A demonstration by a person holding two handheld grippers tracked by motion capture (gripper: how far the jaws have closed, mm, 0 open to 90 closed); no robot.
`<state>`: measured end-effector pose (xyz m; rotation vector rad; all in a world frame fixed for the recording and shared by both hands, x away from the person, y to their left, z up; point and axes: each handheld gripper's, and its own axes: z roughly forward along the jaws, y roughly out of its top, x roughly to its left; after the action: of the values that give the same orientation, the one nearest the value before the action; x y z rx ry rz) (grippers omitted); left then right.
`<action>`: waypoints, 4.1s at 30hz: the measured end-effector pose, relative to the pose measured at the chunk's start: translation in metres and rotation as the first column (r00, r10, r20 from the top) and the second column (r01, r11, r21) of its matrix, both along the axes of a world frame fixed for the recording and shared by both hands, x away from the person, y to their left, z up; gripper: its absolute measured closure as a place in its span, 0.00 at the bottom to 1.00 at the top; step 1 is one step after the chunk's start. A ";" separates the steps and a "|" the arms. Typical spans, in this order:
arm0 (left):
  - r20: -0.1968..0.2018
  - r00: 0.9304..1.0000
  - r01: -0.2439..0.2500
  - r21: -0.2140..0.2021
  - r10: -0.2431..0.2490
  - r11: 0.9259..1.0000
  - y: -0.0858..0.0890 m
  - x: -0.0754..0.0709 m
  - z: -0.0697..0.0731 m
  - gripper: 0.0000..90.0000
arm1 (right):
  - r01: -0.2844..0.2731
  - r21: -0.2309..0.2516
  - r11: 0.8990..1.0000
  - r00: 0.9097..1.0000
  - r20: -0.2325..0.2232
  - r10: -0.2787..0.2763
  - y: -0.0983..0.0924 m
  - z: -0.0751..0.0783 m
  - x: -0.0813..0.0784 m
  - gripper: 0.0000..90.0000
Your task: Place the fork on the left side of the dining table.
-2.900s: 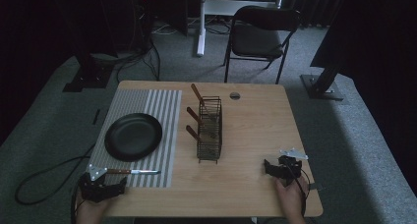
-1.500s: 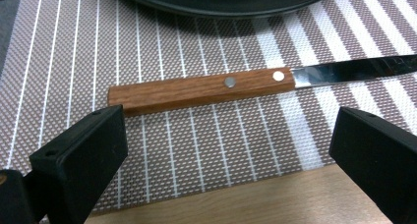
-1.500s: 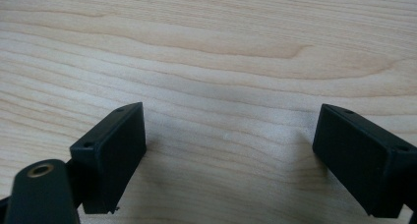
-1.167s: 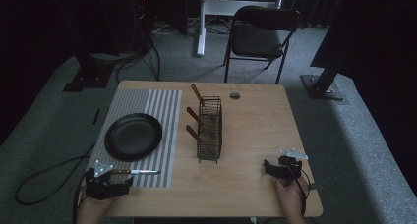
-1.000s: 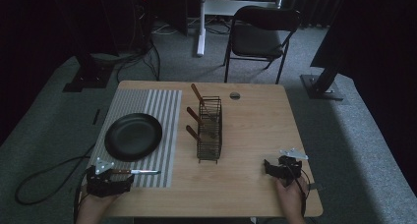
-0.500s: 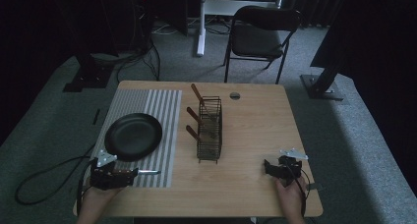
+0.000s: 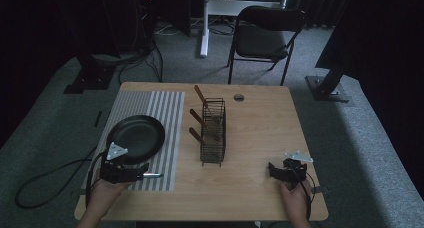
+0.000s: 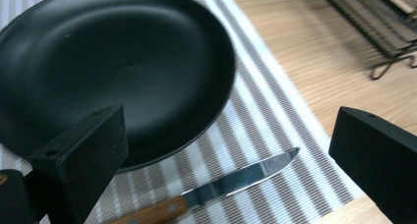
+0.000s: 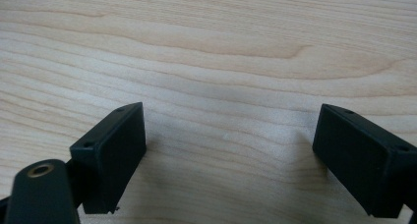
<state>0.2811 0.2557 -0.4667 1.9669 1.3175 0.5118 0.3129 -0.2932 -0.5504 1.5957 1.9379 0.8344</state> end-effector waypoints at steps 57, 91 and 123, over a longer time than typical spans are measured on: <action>0.091 0.983 0.166 -0.068 -0.160 0.984 -0.081 0.086 0.054 0.02 | 0.000 -0.001 1.000 1.000 0.000 0.000 0.000 0.000 0.000 0.14; 0.045 0.975 0.223 -0.112 -0.219 0.968 -0.136 0.132 0.077 0.36 | 0.000 0.000 1.000 1.000 0.000 0.000 0.000 0.000 0.000 0.14; 0.048 0.965 0.261 -0.256 -0.258 0.931 -0.148 0.133 0.044 0.81 | 0.000 0.001 1.000 1.000 0.000 0.000 0.000 0.000 0.000 0.14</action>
<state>0.4144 0.1078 -0.4223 1.8740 1.0353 0.2103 0.3129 -0.2931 -0.5504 1.5968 1.9377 0.8347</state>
